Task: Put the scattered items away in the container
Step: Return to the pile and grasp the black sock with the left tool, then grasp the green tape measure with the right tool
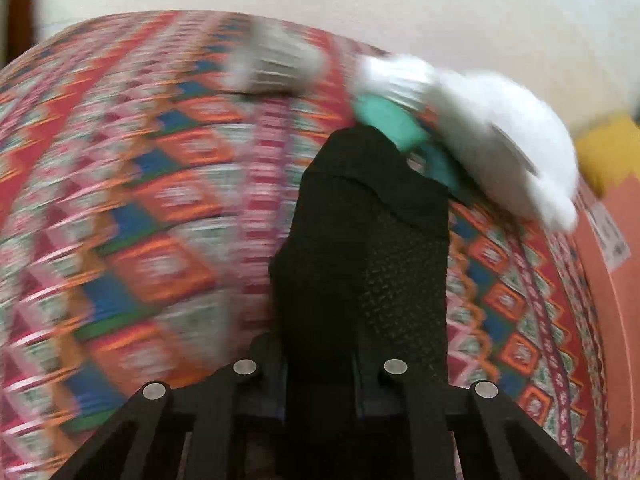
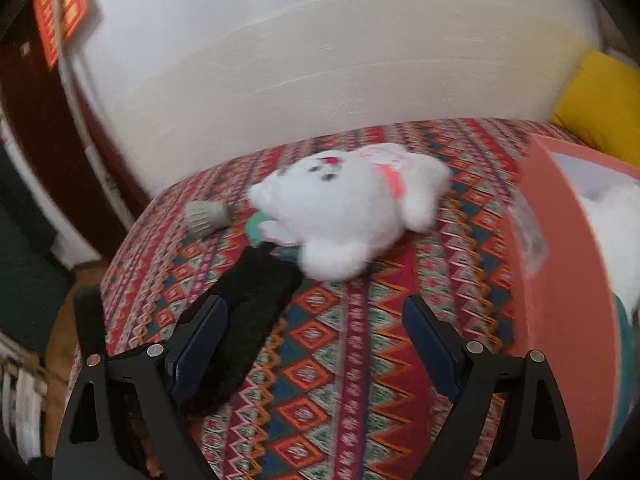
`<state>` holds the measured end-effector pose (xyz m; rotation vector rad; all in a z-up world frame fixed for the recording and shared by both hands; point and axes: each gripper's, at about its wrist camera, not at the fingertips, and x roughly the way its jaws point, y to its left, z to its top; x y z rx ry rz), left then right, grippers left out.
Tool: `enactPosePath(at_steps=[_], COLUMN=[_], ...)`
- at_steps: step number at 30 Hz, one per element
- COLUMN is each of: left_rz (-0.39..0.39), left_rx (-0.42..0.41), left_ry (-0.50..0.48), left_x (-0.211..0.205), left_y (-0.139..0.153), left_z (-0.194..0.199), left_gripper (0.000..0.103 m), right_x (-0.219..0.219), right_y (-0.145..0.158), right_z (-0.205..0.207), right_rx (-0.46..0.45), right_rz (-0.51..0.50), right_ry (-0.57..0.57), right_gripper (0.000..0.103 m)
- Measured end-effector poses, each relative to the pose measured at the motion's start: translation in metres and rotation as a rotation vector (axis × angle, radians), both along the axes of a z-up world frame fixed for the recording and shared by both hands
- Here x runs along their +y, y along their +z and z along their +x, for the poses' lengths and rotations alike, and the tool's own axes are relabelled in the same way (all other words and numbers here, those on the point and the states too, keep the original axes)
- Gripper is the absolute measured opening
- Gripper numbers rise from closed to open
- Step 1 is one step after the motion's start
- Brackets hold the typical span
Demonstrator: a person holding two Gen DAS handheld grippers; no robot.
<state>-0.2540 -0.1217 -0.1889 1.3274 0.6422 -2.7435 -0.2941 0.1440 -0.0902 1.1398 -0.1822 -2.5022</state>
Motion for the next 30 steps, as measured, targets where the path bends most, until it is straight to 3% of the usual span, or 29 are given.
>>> enactPosePath(at_steps=[3, 6, 8, 10, 14, 17, 20, 22, 26, 30], left_rz=[0.021, -0.007, 0.026, 0.059, 0.001, 0.044, 0.109, 0.097, 0.060, 0.008], left_rx=[0.000, 0.002, 0.009, 0.023, 0.054, 0.075, 0.095, 0.099, 0.116, 0.143], left_ry=[0.102, 0.183, 0.197, 0.197, 0.179, 0.181, 0.186, 0.185, 0.188, 0.205], left_x=[-0.036, -0.064, -0.077, -0.085, -0.081, -0.088, -0.094, -0.092, -0.085, -0.080], left_y=[-0.001, 0.000, -0.006, -0.012, -0.013, -0.016, -0.020, -0.019, -0.010, 0.008], left_z=[0.014, 0.020, 0.023, 0.022, 0.019, 0.017, 0.012, 0.011, 0.015, 0.029], left_gripper=[0.019, 0.019, 0.021, 0.021, 0.023, 0.023, 0.023, 0.023, 0.017, 0.015], right_x=[-0.026, -0.057, -0.080, -0.099, -0.137, -0.159, -0.170, -0.170, -0.159, -0.138], right_y=[-0.008, -0.022, -0.033, -0.044, -0.060, -0.078, -0.096, -0.103, -0.096, -0.073], right_z=[-0.020, -0.046, -0.064, -0.087, -0.112, -0.125, -0.138, -0.140, -0.124, -0.071], right_rx=[-0.045, -0.115, -0.149, -0.139, 0.008, 0.055, 0.073, 0.056, 0.008, 0.011], right_rz=[-0.066, -0.147, -0.183, -0.153, 0.178, 0.349, 0.447, 0.419, 0.341, 0.274], right_ry=[0.049, 0.098, 0.119, 0.084, 0.064, 0.107, 0.100, 0.126, 0.146, 0.180], right_gripper=[0.090, 0.090, 0.089, 0.089, 0.086, 0.086, 0.084, 0.070, 0.070, 0.070])
